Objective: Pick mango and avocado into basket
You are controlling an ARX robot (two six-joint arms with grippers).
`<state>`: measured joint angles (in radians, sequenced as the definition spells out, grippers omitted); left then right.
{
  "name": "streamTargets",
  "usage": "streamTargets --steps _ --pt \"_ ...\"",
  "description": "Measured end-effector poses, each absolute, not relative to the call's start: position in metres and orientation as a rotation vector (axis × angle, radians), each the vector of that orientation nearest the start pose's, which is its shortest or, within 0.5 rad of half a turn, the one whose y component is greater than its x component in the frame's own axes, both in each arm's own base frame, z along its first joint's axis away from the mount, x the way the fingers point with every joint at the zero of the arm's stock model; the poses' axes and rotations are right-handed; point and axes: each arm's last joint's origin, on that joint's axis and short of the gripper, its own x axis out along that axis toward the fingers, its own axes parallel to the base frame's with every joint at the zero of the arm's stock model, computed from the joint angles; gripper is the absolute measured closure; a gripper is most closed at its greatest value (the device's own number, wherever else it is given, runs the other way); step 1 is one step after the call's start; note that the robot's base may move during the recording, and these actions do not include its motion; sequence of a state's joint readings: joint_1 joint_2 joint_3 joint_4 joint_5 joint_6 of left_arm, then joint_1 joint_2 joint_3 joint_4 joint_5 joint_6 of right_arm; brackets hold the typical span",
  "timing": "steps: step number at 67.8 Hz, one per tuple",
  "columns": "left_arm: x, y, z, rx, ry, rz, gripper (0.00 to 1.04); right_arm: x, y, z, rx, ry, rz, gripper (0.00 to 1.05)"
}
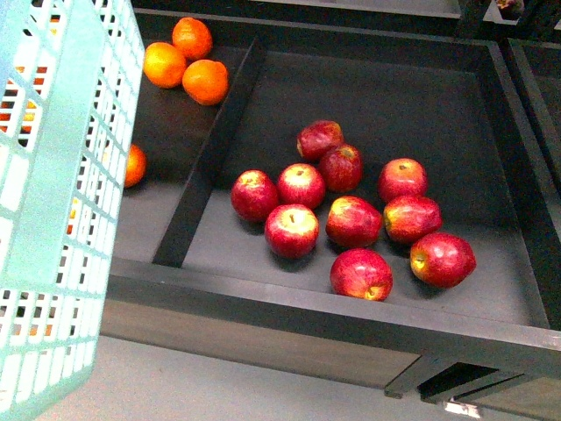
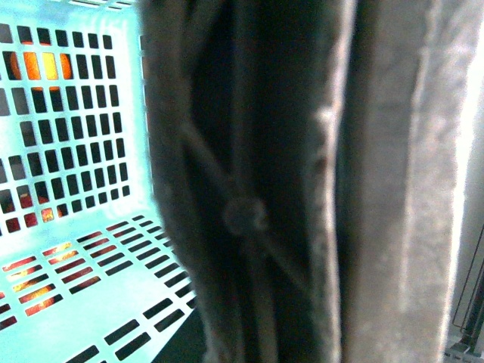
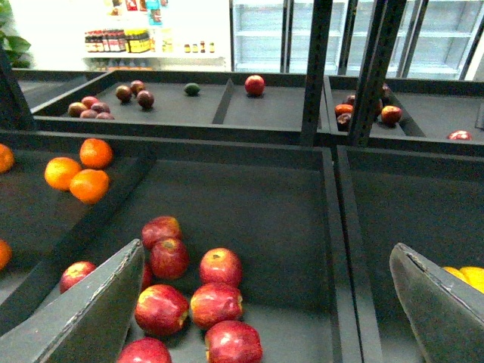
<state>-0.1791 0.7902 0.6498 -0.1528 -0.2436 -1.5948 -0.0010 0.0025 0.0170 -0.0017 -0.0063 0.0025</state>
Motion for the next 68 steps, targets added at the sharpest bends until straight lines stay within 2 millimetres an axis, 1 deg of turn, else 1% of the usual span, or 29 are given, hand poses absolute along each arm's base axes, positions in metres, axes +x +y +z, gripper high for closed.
streamTargets --steps 6,8,12,13,14,17,21,28,33,37,46,58,64,68 --pt "0.175 -0.026 0.288 -1.528 0.194 0.255 0.91 0.097 0.000 0.169 0.002 -0.013 0.003 0.09" --pt "0.178 -0.028 0.288 -1.467 0.351 0.253 0.91 0.097 0.000 0.169 0.002 -0.013 0.002 0.09" --pt "0.185 -0.033 0.291 -1.280 0.548 0.214 0.91 0.097 0.000 0.169 0.002 -0.013 0.002 0.09" --pt "0.187 -0.035 0.291 -1.250 0.570 0.202 0.91 0.097 0.000 0.169 0.002 -0.013 0.002 0.09" --pt "0.194 -0.041 0.292 -1.180 0.617 0.161 0.91 0.097 0.000 0.169 0.002 -0.013 0.002 0.09" --pt "0.208 -0.056 0.292 -1.040 0.683 0.073 0.91 0.097 0.000 0.169 0.002 -0.012 0.002 0.09" --pt "0.223 -0.073 0.291 -0.956 0.723 0.017 0.91 0.097 0.000 0.169 0.002 -0.013 0.002 0.09" --pt "0.246 -0.099 0.297 -0.859 0.735 -0.044 0.91 0.097 0.000 0.169 0.002 -0.013 0.002 0.09" --pt "0.262 -0.128 0.309 -0.799 0.746 -0.142 0.91 0.097 0.000 0.169 0.002 -0.013 0.002 0.09" --pt "0.270 -0.151 0.312 -0.762 0.773 -0.211 0.91 0.097 0.000 0.169 0.002 -0.013 0.002 0.09" --pt "0.277 -0.185 0.307 -0.728 0.829 -0.299 0.92 0.097 0.000 0.169 0.002 -0.013 0.002 0.09" --pt "0.278 -0.218 0.296 -0.688 0.884 -0.369 0.92 0.097 0.000 0.169 0.002 -0.013 0.002 0.09" --pt "0.275 -0.228 0.300 -0.685 0.876 -0.408 0.91 0.097 0.000 0.169 0.002 -0.013 0.002 0.09" --pt "0.271 -0.237 0.307 -0.688 0.863 -0.455 0.92 0.097 0.000 0.169 0.002 -0.013 0.002 0.09"
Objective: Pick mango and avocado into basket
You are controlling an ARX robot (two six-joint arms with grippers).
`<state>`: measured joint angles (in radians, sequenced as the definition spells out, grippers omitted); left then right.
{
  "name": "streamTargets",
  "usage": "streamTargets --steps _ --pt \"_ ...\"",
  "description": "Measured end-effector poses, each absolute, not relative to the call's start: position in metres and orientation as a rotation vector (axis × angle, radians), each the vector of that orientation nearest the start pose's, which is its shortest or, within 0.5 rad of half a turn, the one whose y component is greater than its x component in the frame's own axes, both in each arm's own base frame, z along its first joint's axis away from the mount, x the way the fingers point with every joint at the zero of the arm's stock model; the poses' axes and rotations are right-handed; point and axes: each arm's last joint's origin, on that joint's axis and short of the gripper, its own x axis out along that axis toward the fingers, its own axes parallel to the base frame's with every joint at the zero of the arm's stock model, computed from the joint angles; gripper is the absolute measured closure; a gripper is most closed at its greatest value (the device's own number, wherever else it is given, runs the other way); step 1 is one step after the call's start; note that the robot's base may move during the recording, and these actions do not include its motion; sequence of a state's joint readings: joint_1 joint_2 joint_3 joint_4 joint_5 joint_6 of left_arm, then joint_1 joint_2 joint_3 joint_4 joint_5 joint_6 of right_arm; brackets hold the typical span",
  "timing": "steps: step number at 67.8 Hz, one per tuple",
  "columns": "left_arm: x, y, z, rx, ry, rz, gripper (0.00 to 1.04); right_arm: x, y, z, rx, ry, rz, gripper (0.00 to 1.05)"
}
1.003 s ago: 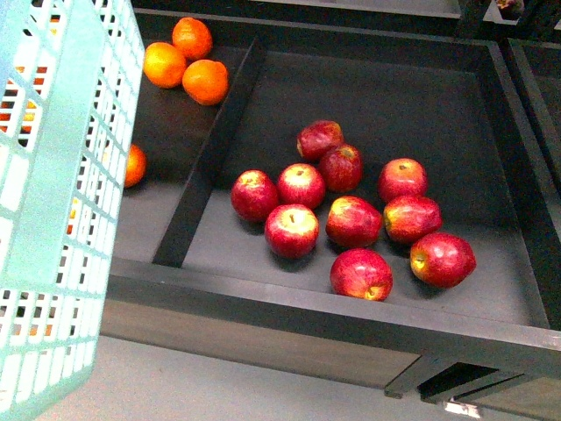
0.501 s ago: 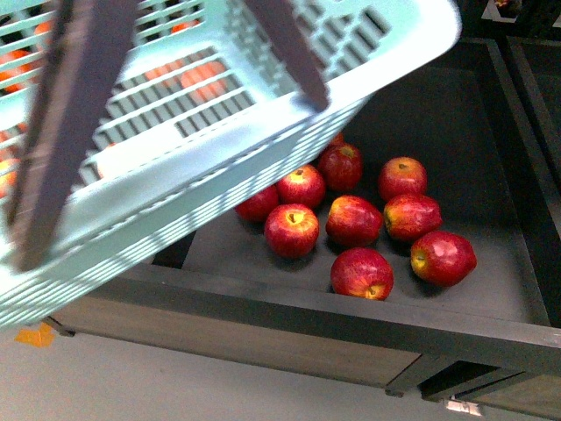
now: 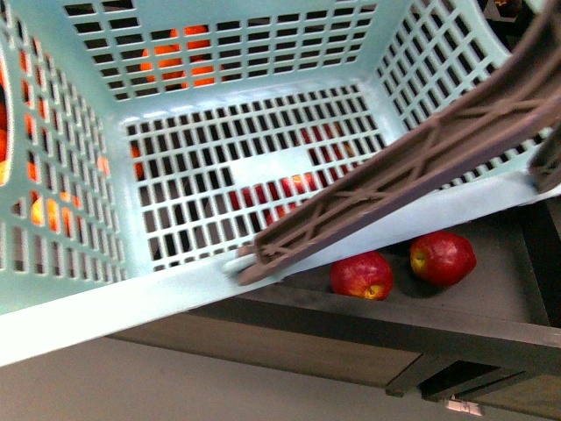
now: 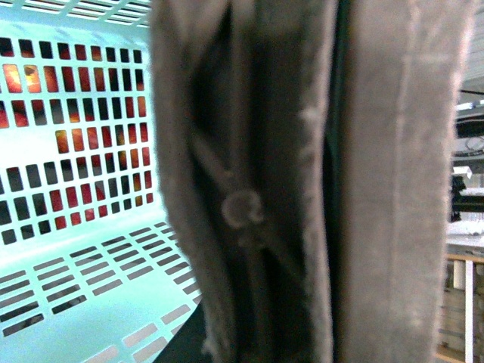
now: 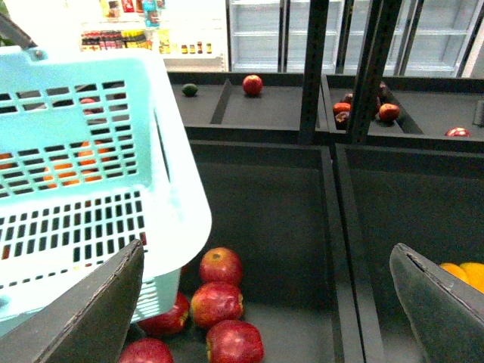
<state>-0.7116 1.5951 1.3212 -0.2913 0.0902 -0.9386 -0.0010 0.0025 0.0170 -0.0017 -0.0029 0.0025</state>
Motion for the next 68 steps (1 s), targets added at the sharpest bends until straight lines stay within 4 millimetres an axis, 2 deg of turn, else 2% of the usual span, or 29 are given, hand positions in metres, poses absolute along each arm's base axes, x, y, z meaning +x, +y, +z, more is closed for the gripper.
streamTargets --steps 13,43,49,50,52,58,68 --pt "0.262 -0.249 0.312 -0.674 0.872 -0.518 0.92 0.097 0.000 0.169 0.002 -0.013 0.002 0.09" --pt "0.263 -0.247 0.312 -0.672 0.866 -0.508 0.92 0.097 0.000 0.169 0.003 -0.008 -0.002 0.09" --pt "0.263 -0.247 0.312 -0.672 0.866 -0.509 0.92 0.098 -0.001 0.169 0.084 0.304 -0.106 0.09" --pt "0.263 -0.247 0.312 -0.673 0.866 -0.507 0.92 0.099 -0.003 0.169 0.119 0.437 -0.136 0.09" --pt "0.263 -0.247 0.312 -0.671 0.864 -0.506 0.92 0.100 -0.005 0.166 0.141 0.568 -0.167 0.09" --pt "0.263 -0.248 0.311 -0.668 0.864 -0.506 0.92 0.102 -0.010 0.161 0.188 0.637 -0.195 0.09" --pt "0.264 -0.248 0.311 -0.666 0.863 -0.500 0.92 0.113 -0.035 0.175 0.248 0.566 -0.271 0.09"
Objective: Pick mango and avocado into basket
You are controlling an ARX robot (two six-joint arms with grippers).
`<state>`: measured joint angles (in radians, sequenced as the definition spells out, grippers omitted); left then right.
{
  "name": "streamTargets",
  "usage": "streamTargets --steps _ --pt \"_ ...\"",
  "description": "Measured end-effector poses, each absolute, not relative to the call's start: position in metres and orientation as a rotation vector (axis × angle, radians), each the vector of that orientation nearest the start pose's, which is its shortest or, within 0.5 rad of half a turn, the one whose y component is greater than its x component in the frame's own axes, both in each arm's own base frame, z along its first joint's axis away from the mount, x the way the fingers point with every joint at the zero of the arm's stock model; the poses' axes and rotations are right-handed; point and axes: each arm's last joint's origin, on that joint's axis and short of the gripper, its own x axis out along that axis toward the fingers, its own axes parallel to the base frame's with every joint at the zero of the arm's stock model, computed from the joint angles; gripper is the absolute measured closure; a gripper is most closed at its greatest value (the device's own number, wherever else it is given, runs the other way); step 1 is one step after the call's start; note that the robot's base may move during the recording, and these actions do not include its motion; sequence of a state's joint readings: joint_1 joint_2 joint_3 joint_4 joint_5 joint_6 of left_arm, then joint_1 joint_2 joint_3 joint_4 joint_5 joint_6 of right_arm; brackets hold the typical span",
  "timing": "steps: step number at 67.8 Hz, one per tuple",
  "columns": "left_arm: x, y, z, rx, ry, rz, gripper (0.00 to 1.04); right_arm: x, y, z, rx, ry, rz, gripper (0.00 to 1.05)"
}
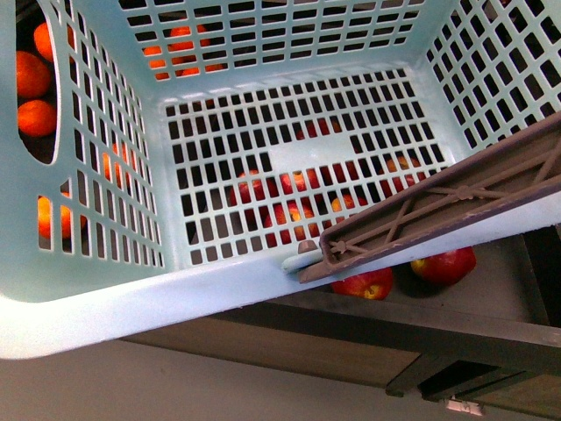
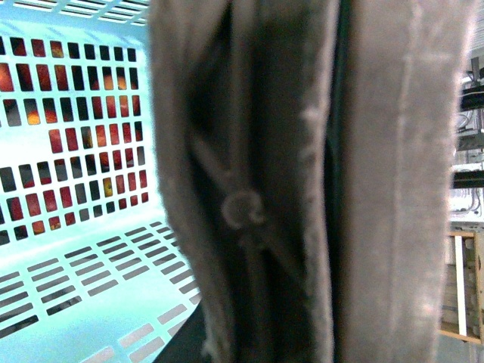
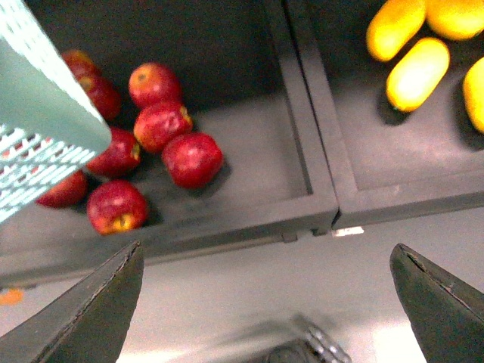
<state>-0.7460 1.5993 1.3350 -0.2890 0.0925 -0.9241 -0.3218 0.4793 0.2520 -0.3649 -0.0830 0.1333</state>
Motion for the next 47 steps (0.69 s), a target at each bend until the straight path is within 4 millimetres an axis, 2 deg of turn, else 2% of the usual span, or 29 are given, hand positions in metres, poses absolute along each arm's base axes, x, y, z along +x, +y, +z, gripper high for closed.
streamTargets --steps 15,27,36,47 --pt "0.264 -0.248 0.311 -0.668 0.867 -0.504 0.92 0.125 -0.098 0.183 0.298 0.532 -0.455 0.09" --pt "0.264 -0.248 0.310 -0.668 0.867 -0.504 0.92 0.138 -0.155 0.172 0.282 0.563 -0.587 0.09" --pt "0.264 -0.248 0.310 -0.667 0.866 -0.503 0.92 0.157 -0.199 0.147 0.300 0.633 -0.642 0.09" --pt "0.264 -0.248 0.310 -0.667 0.867 -0.503 0.92 0.181 -0.229 0.104 0.306 0.742 -0.655 0.09"
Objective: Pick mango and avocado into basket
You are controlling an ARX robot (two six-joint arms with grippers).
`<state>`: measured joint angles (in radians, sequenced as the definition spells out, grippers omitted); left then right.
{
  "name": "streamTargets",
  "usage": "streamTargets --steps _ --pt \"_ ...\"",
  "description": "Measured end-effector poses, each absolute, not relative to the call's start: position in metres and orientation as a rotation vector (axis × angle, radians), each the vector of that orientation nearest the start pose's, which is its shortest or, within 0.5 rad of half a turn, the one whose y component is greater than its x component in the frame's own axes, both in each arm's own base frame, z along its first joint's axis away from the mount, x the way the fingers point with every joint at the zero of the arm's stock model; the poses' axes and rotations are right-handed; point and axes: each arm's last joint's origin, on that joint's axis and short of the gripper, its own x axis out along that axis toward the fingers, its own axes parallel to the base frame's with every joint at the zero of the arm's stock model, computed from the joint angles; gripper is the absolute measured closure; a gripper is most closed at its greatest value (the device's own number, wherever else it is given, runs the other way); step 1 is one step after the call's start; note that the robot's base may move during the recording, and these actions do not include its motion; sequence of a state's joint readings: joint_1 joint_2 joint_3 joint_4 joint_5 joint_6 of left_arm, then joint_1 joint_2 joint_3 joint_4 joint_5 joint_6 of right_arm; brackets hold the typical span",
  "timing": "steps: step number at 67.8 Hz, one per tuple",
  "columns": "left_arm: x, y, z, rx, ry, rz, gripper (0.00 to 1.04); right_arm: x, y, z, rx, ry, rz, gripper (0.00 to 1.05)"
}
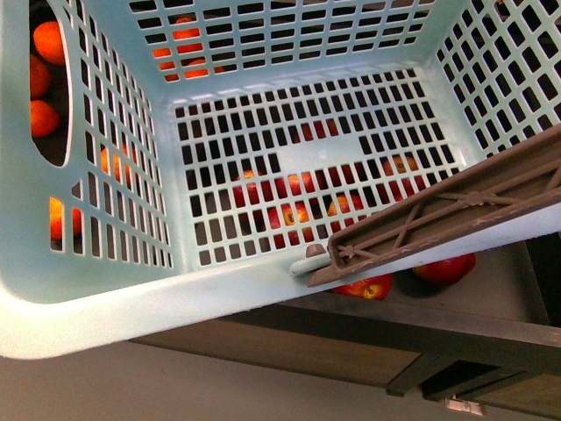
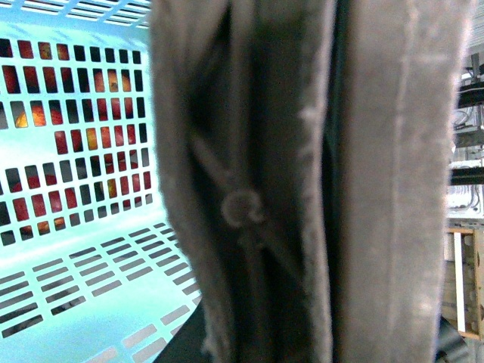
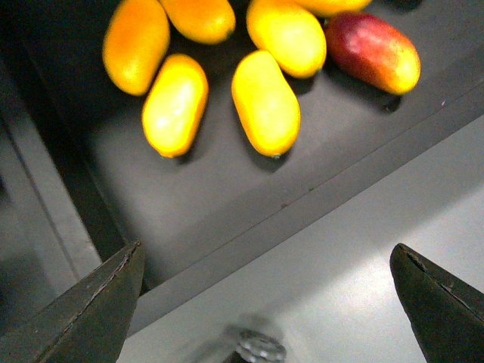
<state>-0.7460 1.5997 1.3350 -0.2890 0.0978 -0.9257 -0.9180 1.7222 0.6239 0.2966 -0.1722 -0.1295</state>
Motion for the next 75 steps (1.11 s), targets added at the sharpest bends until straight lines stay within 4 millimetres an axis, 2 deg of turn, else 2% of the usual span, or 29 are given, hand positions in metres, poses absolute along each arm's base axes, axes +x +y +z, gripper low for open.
streamTargets --steps 8,12,19,25,45,75 --pt "0.264 -0.248 0.310 -0.668 0.867 -0.504 0.92 0.200 -0.241 0.074 0.345 0.824 -0.657 0.09" --pt "0.264 -0.248 0.310 -0.667 0.867 -0.503 0.92 0.219 -0.246 0.060 0.409 0.839 -0.652 0.09" --pt "0.264 -0.248 0.310 -0.667 0.867 -0.504 0.92 0.252 -0.248 0.049 0.468 0.824 -0.653 0.09" --pt "0.264 -0.248 0.310 -0.667 0.867 -0.503 0.92 0.272 -0.245 0.040 0.497 0.832 -0.658 0.09" --pt "0.264 -0.248 0.310 -0.667 0.867 -0.504 0.92 0.312 -0.245 0.001 0.632 0.874 -0.741 0.09" --pt "0.264 -0.248 0.310 -0.667 0.867 -0.504 0.92 0.356 -0.258 -0.005 0.722 0.813 -0.768 0.09"
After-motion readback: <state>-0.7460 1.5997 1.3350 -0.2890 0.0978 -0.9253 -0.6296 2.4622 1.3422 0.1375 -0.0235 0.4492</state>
